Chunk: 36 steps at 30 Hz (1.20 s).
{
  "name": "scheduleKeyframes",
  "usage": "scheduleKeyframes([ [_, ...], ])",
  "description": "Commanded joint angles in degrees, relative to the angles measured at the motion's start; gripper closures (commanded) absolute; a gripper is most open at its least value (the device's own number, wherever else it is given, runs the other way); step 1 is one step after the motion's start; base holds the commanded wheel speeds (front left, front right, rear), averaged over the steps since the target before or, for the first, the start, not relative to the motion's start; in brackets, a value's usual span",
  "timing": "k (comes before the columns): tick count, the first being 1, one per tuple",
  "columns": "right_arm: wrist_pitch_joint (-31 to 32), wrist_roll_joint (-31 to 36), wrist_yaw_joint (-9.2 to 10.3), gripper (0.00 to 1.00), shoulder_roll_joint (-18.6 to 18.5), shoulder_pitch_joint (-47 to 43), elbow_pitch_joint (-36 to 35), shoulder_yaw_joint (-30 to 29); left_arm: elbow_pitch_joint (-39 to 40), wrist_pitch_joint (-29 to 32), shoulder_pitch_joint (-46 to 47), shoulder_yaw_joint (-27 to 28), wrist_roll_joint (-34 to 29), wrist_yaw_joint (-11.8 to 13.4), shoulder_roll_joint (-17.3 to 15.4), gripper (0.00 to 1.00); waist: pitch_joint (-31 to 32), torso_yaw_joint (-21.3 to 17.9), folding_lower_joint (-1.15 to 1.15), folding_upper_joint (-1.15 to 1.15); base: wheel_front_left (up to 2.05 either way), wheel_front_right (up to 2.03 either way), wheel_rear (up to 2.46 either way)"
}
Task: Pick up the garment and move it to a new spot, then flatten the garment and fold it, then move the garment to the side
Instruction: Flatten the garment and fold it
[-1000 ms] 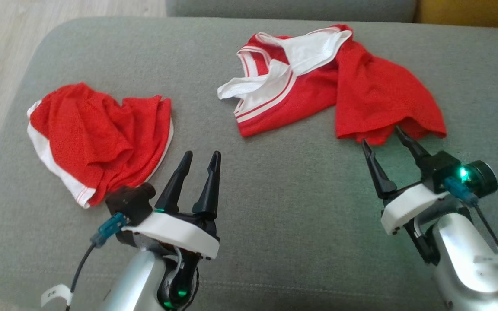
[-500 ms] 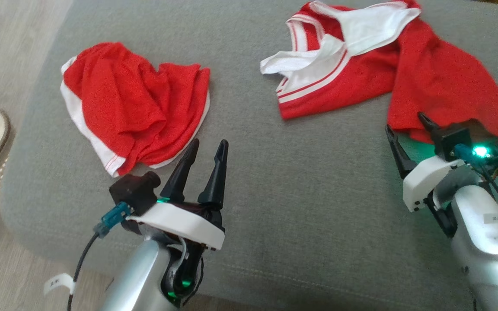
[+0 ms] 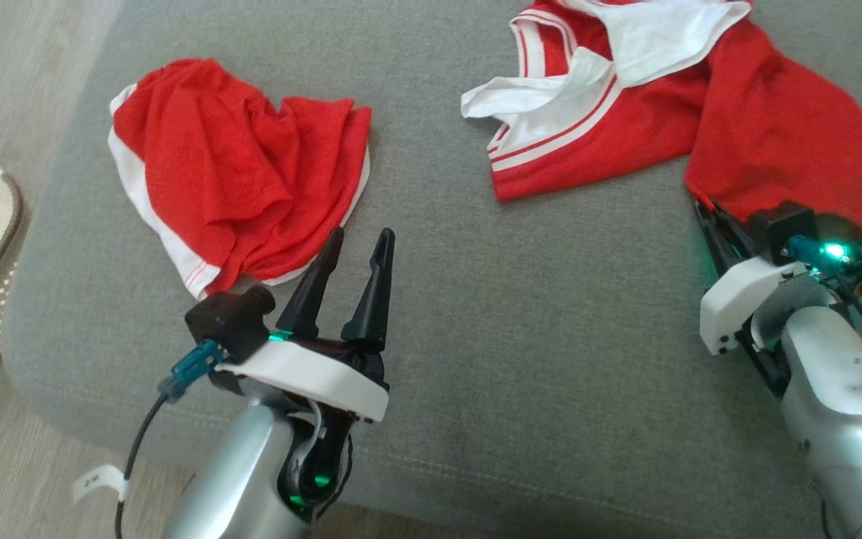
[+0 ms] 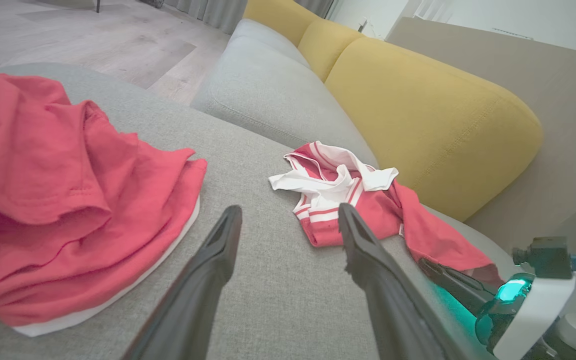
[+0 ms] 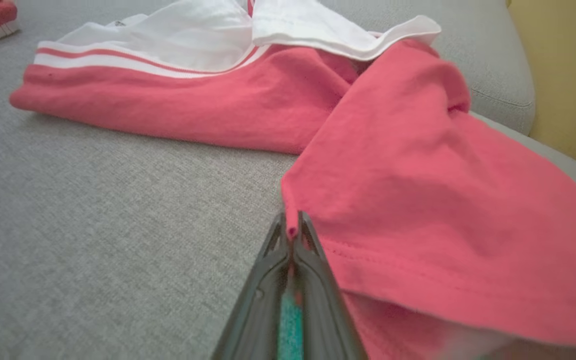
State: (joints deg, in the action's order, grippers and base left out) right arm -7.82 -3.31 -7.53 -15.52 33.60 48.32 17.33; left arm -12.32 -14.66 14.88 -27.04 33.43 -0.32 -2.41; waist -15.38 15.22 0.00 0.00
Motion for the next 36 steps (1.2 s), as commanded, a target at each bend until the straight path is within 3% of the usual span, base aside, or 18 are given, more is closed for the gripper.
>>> scheduleKeyframes([
  [1,-1.3,-0.8,0.04,1.00,-0.1,1.0,-1.5,1.2,1.6,-0.3,1.8,1.8,-0.4,0.2,-0.5,0.00,0.8,-0.7,0.00,0.00,0.00,0.00,0.00],
  [7,-2.6,-4.3,0.04,1.00,-0.5,2.3,-6.8,2.3,1.0,-0.3,0.8,2.4,-1.2,0.1,-0.5,0.00,3.7,-3.4,0.00,0.00,0.00,0.00,0.00],
  [11,-1.0,-7.2,0.04,1.00,-2.9,3.2,-11.0,1.3,0.8,-0.3,0.4,2.3,-1.3,0.0,-0.5,0.00,4.9,-4.3,0.00,0.00,0.00,0.00,0.00],
  [19,9.2,-10.5,0.04,1.00,-14.3,9.6,-18.6,-3.7,1.8,-0.3,0.8,1.4,-0.9,-0.1,-0.5,0.00,2.2,-4.0,0.00,0.00,0.00,0.00,0.00],
  [27,14.0,-7.9,0.04,1.00,-23.9,18.2,-12.5,-7.8,2.3,-0.3,2.9,0.5,0.0,-0.1,-0.5,0.00,-2.3,0.0,0.00,0.00,0.00,0.00,0.00],
  [31,13.6,-4.4,0.04,1.00,-26.2,23.4,-6.6,-10.1,2.5,-0.3,3.5,0.3,0.1,-0.2,-0.5,0.00,-4.5,2.1,0.00,0.00,0.00,0.00,0.00],
  [36,10.3,0.0,0.04,1.00,-25.6,27.7,-1.2,-13.1,2.5,-0.3,3.8,0.1,0.1,-0.2,-0.5,0.00,-5.0,2.7,0.00,0.00,0.00,0.00,0.00],
])
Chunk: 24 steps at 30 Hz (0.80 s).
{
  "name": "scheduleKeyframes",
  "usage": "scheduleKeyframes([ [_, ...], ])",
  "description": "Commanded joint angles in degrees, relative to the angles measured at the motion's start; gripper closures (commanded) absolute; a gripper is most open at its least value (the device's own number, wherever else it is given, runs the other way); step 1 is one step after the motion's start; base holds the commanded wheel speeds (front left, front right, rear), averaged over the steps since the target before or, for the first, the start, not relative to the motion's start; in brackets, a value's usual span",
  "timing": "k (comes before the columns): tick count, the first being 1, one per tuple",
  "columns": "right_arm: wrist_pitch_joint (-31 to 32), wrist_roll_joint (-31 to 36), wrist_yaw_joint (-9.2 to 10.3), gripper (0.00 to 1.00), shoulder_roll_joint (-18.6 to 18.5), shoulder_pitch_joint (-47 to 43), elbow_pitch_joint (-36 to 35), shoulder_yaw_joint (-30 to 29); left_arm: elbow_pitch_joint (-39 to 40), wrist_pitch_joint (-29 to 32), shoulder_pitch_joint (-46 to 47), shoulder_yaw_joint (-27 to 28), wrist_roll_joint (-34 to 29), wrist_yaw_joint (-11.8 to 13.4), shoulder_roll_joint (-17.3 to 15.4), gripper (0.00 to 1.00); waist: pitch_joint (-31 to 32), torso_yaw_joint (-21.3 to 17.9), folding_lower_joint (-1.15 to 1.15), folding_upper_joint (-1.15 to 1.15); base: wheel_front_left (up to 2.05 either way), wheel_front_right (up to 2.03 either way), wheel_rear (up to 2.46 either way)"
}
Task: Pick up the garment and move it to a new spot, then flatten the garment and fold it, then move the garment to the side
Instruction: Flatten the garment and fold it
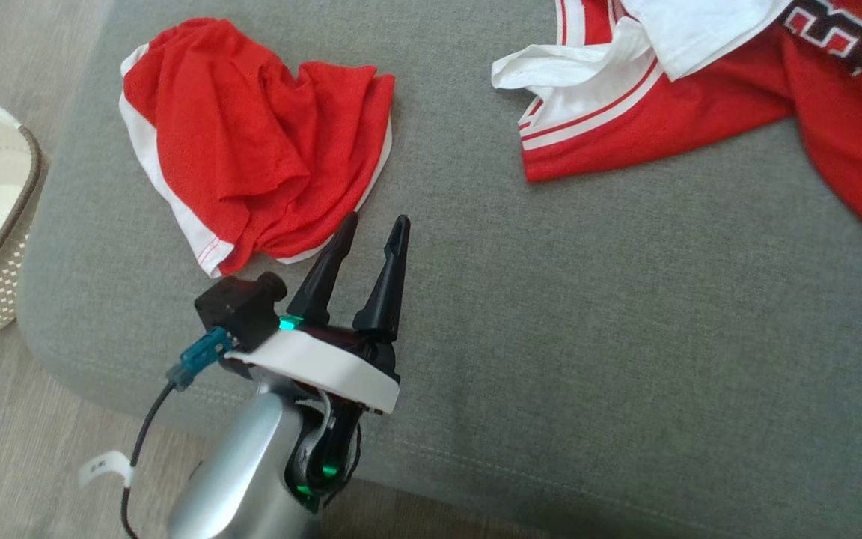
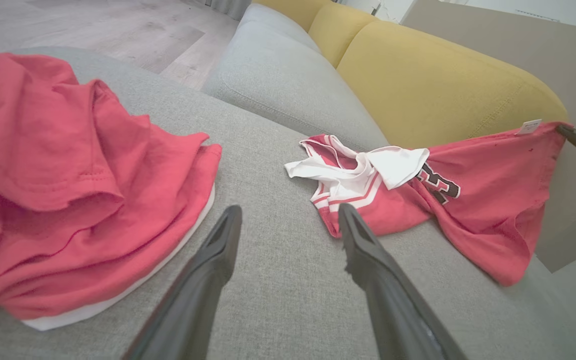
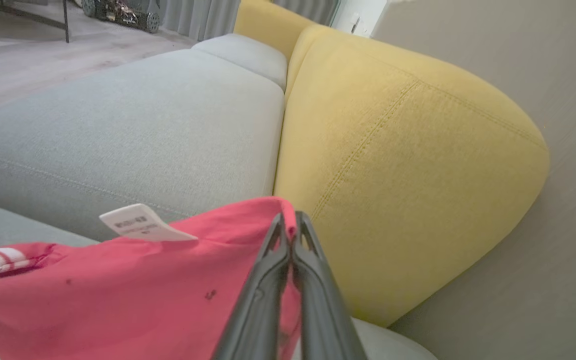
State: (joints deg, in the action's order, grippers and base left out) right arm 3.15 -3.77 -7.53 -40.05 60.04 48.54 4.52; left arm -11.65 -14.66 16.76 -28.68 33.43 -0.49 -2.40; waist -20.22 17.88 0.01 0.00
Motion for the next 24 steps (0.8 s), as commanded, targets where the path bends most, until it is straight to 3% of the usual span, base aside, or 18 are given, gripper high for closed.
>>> scheduleKeyframes([
  [1,-1.4,1.5,0.04,0.84,-0.7,1.8,-0.5,-0.7,1.9,-0.3,2.1,1.7,0.1,0.0,-0.5,0.00,-0.2,0.0,-0.01,0.00,0.00,0.00,0.00],
  [2,-2.0,2.1,0.04,0.02,0.0,2.2,0.6,-1.2,1.8,-0.3,2.2,1.7,0.1,0.1,-0.5,0.00,-0.1,0.0,-0.01,0.00,0.00,0.00,0.00],
  [13,-8.7,3.4,0.04,0.00,6.9,0.2,7.3,-1.0,0.9,-0.3,1.9,2.8,-1.3,-0.1,-0.5,0.00,3.4,-4.4,-0.01,0.00,0.00,0.00,0.00],
  [24,-14.7,-2.1,0.04,0.00,13.6,-6.8,5.4,3.4,-0.4,-0.3,-0.4,4.0,-2.2,-0.2,-0.5,0.00,10.0,-10.2,-0.01,0.00,0.00,0.00,0.00],
])
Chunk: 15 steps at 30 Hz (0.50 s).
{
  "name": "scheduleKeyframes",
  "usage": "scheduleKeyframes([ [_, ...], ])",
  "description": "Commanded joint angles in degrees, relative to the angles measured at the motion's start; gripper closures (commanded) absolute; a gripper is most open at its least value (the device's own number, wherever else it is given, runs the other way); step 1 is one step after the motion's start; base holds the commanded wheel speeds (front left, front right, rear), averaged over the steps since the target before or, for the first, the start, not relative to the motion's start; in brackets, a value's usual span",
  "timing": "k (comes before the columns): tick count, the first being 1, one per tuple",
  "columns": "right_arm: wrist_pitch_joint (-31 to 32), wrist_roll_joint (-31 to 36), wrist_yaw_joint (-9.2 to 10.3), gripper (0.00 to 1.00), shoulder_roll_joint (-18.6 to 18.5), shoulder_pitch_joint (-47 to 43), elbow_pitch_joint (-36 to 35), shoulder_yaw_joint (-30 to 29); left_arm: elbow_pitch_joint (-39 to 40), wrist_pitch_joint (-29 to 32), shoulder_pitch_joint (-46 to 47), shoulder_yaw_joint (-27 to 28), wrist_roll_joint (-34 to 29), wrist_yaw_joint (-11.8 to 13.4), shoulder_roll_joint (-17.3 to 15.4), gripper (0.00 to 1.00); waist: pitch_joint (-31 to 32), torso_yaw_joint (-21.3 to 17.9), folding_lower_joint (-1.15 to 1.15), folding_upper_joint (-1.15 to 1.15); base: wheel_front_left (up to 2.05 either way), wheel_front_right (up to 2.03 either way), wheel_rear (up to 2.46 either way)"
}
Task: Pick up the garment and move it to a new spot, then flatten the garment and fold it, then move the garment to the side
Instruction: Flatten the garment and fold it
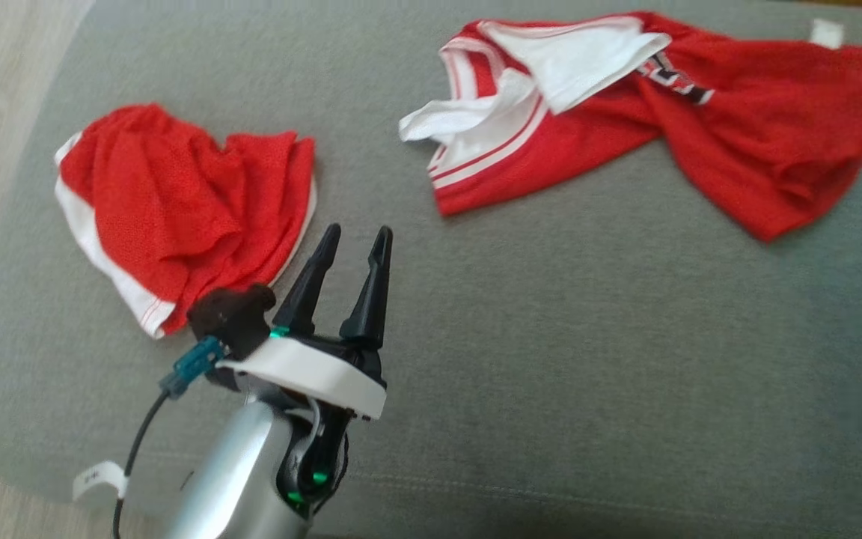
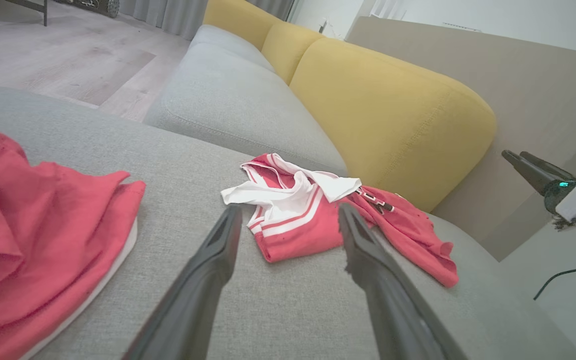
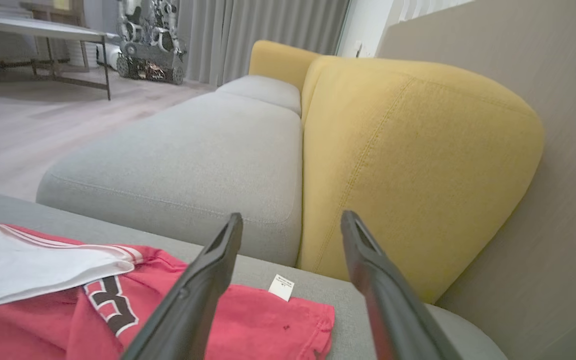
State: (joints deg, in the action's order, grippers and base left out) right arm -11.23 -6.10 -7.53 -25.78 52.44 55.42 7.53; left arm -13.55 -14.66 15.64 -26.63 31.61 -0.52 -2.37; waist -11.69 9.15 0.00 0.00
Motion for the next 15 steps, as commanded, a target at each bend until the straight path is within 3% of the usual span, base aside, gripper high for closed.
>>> scheduleKeyframes([
  [1,-0.7,-0.4,0.04,0.00,-0.1,-0.1,-2.3,0.9,1.5,-0.3,0.5,2.1,-0.5,-0.2,-0.5,0.00,2.0,-2.1,0.00,0.00,0.00,0.00,0.00],
  [6,-1.8,-4.2,0.04,0.00,2.6,-6.3,-7.7,2.6,1.3,-0.3,-0.6,3.2,-0.6,-0.2,-0.5,0.00,4.7,-4.7,0.00,0.00,0.00,0.00,0.00],
  [15,-1.2,-6.8,0.04,0.00,9.3,-23.3,-24.9,1.9,1.3,-0.3,-1.8,4.7,-0.1,0.1,-0.5,0.00,5.5,-10.2,0.00,0.00,0.00,0.00,0.00],
])
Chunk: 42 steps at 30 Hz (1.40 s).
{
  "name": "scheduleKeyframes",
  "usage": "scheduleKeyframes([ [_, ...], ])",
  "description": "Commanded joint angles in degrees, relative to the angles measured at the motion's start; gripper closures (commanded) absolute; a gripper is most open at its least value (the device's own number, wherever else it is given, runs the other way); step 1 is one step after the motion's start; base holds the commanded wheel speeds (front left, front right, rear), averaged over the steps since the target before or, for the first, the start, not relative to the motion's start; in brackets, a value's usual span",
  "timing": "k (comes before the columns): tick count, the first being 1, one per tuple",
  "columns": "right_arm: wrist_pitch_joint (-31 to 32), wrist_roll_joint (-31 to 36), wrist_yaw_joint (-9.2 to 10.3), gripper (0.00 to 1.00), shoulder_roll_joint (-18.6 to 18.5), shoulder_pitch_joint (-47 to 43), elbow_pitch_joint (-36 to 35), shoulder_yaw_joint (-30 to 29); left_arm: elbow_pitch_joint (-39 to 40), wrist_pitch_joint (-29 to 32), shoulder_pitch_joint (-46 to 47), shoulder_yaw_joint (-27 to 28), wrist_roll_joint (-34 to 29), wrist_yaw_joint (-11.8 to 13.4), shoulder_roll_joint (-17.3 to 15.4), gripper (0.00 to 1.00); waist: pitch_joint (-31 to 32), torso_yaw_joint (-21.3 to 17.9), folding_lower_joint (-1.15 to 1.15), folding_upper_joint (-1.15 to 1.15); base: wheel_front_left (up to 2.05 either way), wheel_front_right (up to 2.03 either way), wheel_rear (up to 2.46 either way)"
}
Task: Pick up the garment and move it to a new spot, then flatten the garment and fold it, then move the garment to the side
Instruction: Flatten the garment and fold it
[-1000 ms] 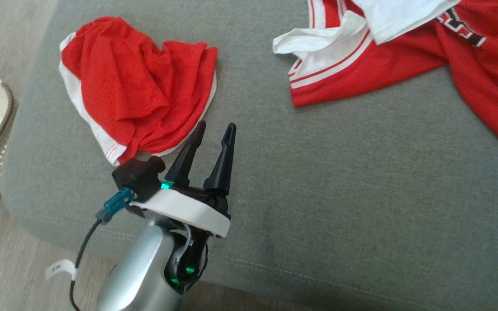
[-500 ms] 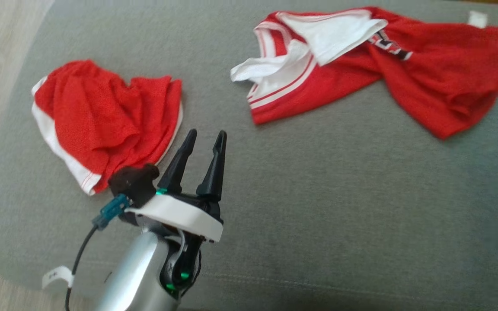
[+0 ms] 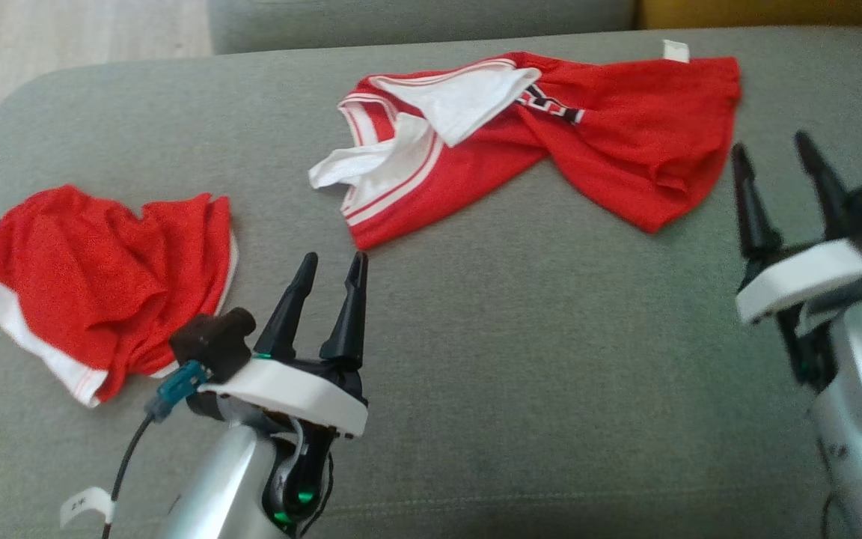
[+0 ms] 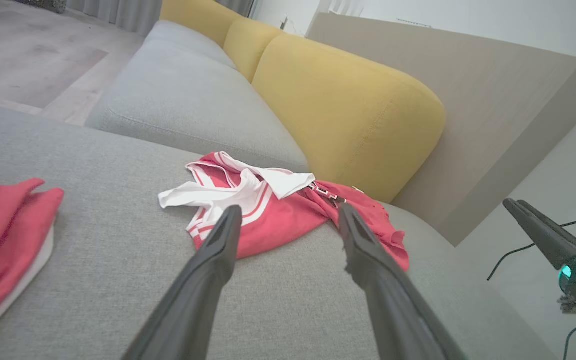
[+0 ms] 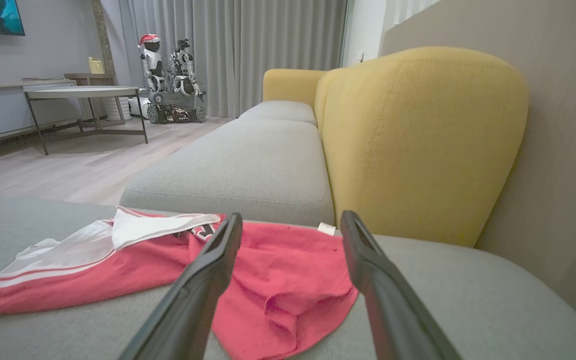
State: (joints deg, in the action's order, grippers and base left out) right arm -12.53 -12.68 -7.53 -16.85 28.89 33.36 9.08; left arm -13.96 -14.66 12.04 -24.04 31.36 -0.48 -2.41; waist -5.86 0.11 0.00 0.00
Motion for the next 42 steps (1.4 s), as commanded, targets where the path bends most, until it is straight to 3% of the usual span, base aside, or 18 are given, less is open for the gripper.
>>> scheduleKeyframes([
  [1,0.5,0.0,0.04,0.00,1.1,-1.3,-4.6,0.0,1.5,-0.3,1.9,2.3,0.3,0.0,-0.5,0.00,-0.6,-1.8,0.00,0.00,0.00,0.00,0.00],
  [9,3.5,2.0,0.04,0.00,6.7,-8.6,-16.7,-2.6,-6.7,-0.3,8.0,5.8,-1.4,2.1,-0.8,0.00,-4.7,-6.6,0.00,0.00,0.00,0.00,0.00],
  [14,4.9,3.3,0.04,0.00,8.7,-9.7,-21.1,-1.9,-16.4,0.3,16.8,6.4,-5.1,3.8,-4.8,0.00,-7.4,-9.6,0.00,0.00,0.00,0.00,0.00],
  [22,5.4,3.9,0.04,0.00,10.4,-10.1,-24.0,-1.5,-31.5,6.2,28.4,3.5,-11.8,6.8,-10.9,0.00,-10.4,-12.5,0.00,0.00,0.00,0.00,0.00],
  [30,5.2,4.2,0.04,0.00,11.3,-10.0,-24.8,-1.8,-38.9,7.6,34.3,0.5,-15.2,6.4,-13.1,0.00,-12.3,-13.4,0.00,0.00,0.00,0.00,0.00],
  [39,5.2,4.8,0.04,0.00,11.9,-9.7,-24.5,-2.1,-44.1,4.2,38.2,-0.7,-15.6,5.3,-12.7,0.00,-13.1,-13.6,0.00,0.00,0.00,0.00,0.00],
  [40,5.2,4.9,0.04,0.00,12.0,-9.7,-24.3,-2.2,-44.6,4.0,38.4,-0.7,-15.5,5.1,-12.5,0.20,-13.1,-13.6,0.00,0.00,0.00,0.00,0.00],
  [41,5.2,5.0,0.04,0.00,12.0,-9.6,-24.2,-2.2,-45.0,3.7,38.5,-0.8,-15.4,4.8,-12.3,0.82,-13.1,-13.5,0.00,0.00,0.00,0.00,0.00],
  [42,5.2,5.2,0.04,0.00,12.0,-9.6,-24.1,-2.2,-45.5,3.4,38.7,-0.9,-15.3,4.6,-12.2,1.00,-13.1,-13.5,0.00,0.00,0.00,0.00,0.00],
])
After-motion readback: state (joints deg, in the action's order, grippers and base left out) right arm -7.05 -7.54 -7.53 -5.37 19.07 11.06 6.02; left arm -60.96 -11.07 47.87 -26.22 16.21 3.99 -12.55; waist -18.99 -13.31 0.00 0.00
